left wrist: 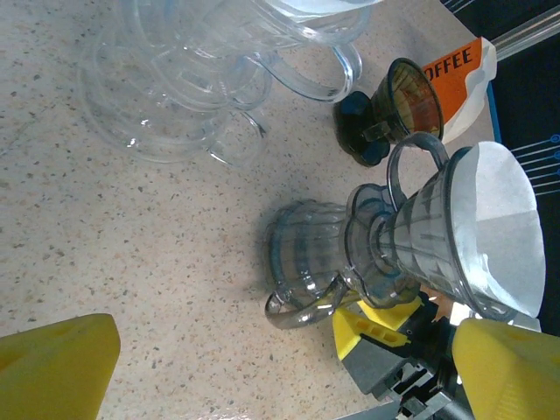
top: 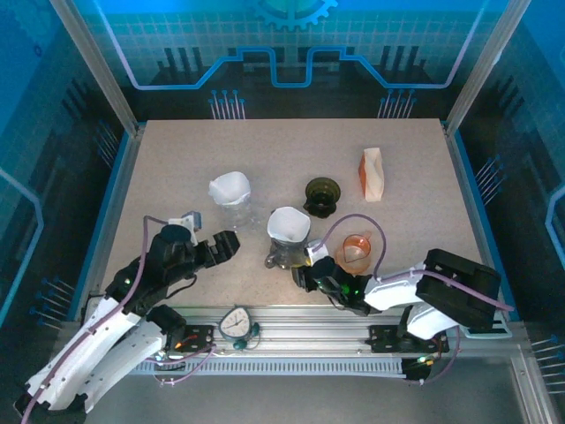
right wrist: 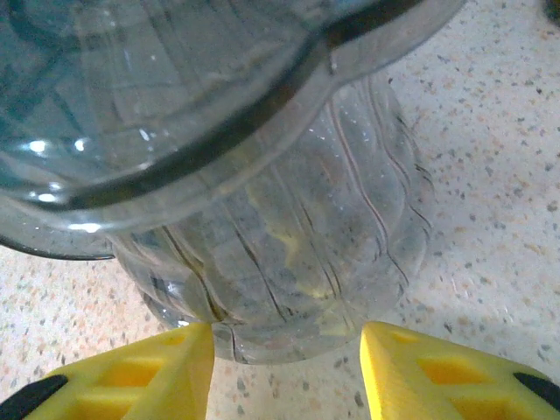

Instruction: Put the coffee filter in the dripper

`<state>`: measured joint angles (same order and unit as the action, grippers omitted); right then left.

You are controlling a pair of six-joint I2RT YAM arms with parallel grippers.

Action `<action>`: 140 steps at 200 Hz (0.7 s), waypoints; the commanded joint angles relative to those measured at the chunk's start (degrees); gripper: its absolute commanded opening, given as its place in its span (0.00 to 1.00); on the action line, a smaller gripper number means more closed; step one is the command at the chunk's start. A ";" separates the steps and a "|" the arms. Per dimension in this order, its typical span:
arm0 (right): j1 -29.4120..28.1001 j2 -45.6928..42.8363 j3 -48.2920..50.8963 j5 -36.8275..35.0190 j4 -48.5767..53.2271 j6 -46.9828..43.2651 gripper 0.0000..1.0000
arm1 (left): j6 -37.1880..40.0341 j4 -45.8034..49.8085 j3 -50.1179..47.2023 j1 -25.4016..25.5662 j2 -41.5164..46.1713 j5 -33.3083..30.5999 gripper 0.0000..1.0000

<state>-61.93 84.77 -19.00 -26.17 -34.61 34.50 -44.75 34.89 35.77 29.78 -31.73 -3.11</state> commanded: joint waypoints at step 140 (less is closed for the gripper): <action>1.02 3.20 -1.96 -0.80 -4.28 1.96 0.51 | -2.83 -25.57 -9.92 5.46 -25.42 14.99 0.54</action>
<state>-60.69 87.39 -21.10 -26.13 -36.10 35.20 -48.07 16.16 24.60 34.11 -54.46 9.93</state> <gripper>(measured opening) 0.505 0.572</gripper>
